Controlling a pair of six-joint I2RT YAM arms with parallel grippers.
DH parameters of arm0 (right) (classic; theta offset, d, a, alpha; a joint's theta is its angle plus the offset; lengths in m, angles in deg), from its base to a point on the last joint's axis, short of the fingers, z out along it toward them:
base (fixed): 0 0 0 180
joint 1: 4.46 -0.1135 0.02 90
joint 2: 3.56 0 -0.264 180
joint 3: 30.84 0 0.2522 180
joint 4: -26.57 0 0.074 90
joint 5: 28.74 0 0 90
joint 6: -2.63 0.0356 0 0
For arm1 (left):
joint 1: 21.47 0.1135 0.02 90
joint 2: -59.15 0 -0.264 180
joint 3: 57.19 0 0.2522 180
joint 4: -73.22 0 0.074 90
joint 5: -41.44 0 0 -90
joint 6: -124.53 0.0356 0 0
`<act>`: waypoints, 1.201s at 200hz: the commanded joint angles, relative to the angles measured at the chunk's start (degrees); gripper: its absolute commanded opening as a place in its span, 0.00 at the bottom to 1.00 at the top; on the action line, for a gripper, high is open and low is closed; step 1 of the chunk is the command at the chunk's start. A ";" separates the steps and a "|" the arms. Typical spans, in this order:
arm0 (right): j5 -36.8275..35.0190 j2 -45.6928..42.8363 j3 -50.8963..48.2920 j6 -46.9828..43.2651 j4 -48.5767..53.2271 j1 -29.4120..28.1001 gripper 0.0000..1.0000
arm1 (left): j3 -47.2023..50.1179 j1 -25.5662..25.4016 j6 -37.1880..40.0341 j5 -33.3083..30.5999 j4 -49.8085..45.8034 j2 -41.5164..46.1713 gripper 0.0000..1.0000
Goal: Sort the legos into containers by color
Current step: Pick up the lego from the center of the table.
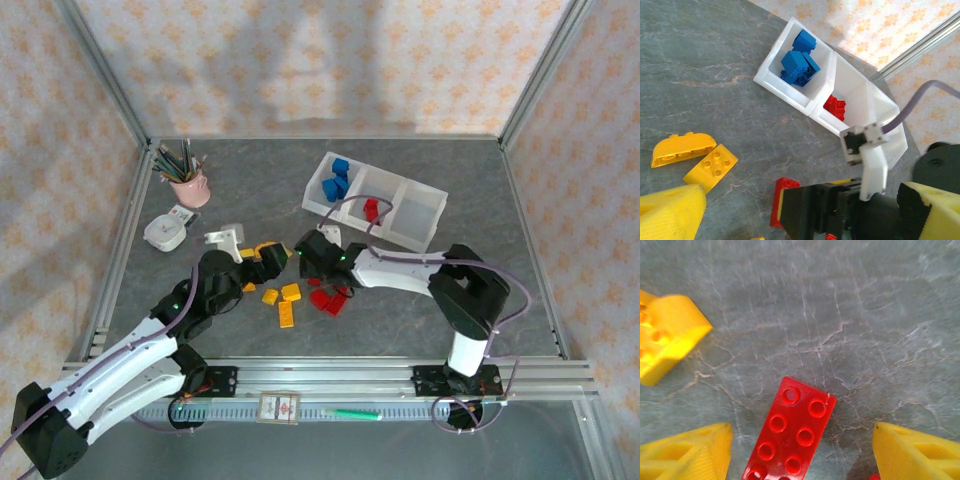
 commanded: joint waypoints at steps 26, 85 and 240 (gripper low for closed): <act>-2.06 5.82 5.05 -0.19 1.06 -0.91 0.71 | 0.62 -0.22 -0.73 -2.41 -2.73 1.58 0.99; -2.67 10.35 8.27 -1.45 1.93 -0.96 0.59 | 0.50 -0.15 -0.25 -2.87 -2.92 1.94 0.99; -1.09 -0.10 5.76 -2.94 -1.01 2.88 0.29 | -1.75 -0.08 0.27 -1.02 -2.44 1.71 0.99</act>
